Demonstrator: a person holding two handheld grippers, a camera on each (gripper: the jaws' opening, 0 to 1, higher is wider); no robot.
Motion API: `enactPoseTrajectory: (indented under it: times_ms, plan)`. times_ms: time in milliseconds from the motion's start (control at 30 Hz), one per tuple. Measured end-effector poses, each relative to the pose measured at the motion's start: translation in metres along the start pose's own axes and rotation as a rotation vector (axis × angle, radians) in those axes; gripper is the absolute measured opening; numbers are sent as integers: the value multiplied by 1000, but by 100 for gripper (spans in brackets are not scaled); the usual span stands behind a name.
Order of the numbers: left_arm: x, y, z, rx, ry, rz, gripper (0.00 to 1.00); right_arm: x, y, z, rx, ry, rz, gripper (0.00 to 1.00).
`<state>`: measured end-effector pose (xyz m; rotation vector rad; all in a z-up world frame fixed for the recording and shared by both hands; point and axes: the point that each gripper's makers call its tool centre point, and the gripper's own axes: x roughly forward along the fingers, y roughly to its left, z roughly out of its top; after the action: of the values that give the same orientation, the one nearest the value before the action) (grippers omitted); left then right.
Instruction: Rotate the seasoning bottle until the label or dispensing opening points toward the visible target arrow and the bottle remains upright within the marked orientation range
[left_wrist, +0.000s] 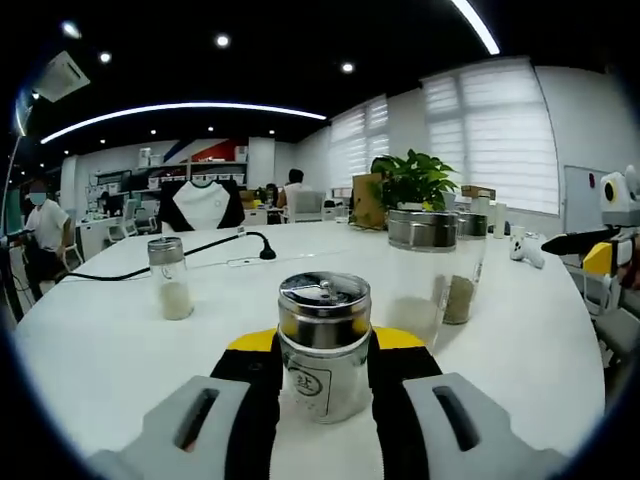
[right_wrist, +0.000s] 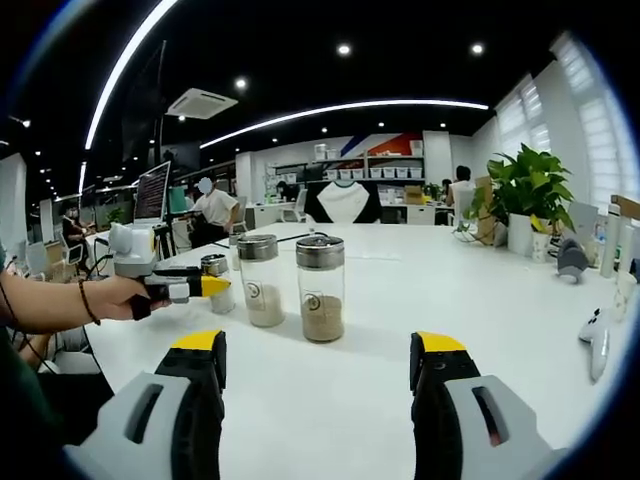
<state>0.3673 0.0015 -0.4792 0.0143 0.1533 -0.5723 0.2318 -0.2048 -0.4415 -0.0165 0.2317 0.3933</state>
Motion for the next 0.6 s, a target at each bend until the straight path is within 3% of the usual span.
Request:
enactPoseTrajectory:
  times_ms: [600]
  plan:
    - [1,6,-1,-41,2,241,35,2,4,1,5,0,14,78]
